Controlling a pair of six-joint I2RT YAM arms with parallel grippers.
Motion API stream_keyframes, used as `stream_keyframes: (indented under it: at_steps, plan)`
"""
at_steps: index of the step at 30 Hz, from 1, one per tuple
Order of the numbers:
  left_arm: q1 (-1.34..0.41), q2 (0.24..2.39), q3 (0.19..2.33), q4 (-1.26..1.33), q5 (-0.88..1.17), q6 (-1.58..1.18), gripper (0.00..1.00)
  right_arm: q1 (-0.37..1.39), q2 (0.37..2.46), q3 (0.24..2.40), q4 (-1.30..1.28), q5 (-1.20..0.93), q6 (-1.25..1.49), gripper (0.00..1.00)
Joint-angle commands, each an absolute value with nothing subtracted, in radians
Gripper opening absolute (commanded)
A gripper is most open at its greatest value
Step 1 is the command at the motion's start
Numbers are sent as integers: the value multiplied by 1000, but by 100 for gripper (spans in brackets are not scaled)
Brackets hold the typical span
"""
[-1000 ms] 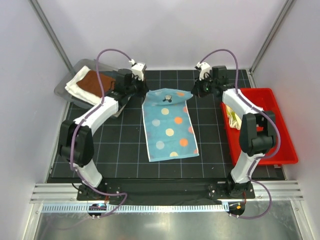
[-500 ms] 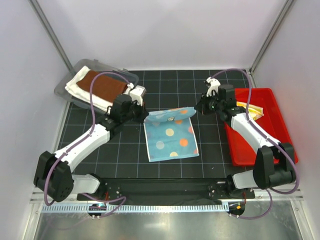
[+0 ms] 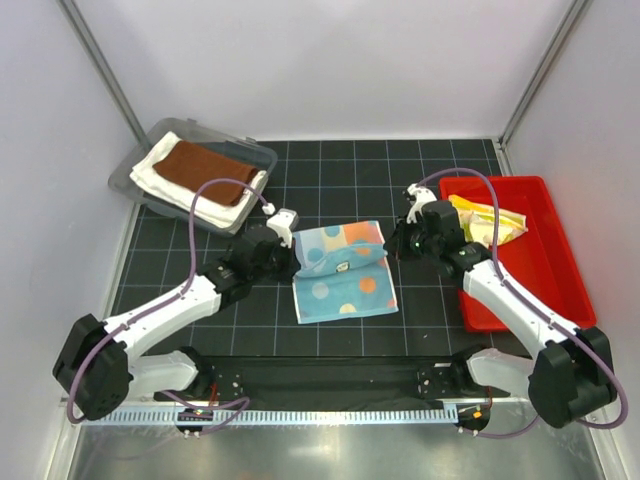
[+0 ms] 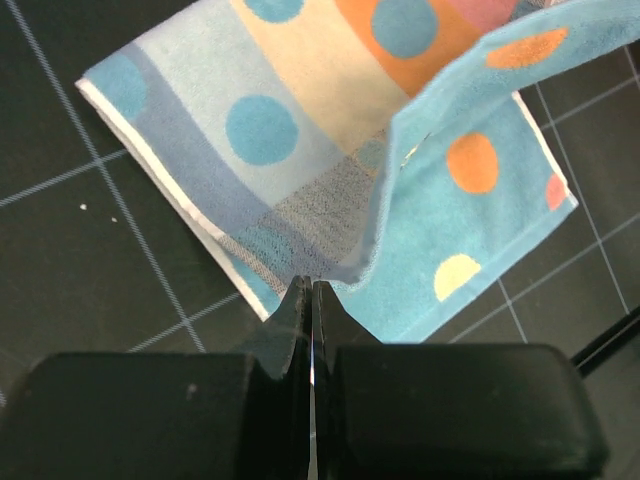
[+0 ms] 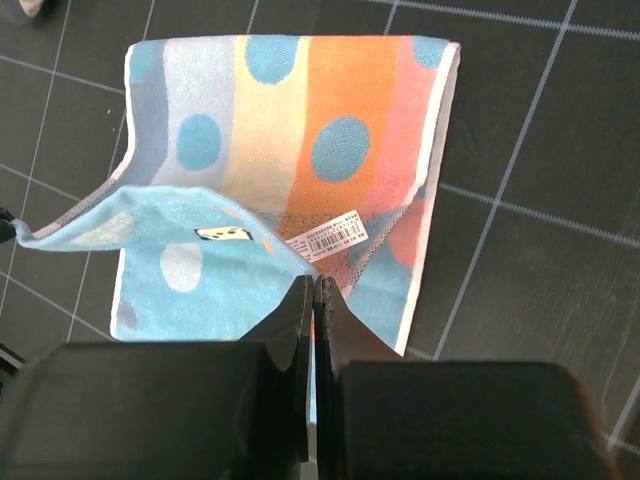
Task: Fold and stack the towels
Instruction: Fold the towel
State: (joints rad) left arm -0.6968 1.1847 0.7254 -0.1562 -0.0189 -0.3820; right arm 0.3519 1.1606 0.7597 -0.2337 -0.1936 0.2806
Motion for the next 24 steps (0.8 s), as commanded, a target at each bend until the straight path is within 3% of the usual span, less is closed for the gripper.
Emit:
stream_keyframes:
  at_steps: [1,24]
  plan:
    - [-738,1143,729,-147,-31,-433,0,379,1098,767,-316,-71,330,1]
    - [-908,1048,618,-236,-274,-463,0,387,1011,572,-373,-68,543,1]
